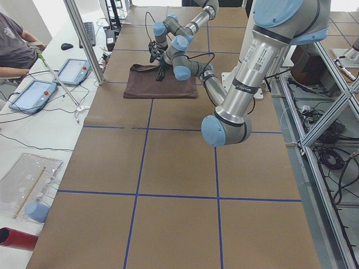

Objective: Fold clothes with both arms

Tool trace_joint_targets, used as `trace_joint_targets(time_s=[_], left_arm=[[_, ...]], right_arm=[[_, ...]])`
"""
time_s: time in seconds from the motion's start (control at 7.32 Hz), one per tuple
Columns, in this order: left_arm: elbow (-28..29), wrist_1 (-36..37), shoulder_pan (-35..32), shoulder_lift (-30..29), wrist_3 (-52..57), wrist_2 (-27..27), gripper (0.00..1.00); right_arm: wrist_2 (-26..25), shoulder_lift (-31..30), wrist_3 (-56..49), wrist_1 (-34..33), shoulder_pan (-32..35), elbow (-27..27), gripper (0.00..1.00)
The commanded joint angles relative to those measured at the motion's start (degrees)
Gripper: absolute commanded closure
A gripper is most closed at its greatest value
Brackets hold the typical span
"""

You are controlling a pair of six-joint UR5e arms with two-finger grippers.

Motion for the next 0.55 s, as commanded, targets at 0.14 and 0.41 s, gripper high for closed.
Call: trace_joint_targets(time_s=[0.14,0.41], left_arm=[[0.12,-0.06,0.00,-0.04,-0.09,-0.19,0.00],[0.39,-0.15,0.00,-0.12,-0.18,-0.28,0.00]], right_arm=[[0.11,0.81,-3.81,-0.48,4.52,0.99,0.00],[1.50,4.41,-3.55,0.04,6.01,1.26,0.00]])
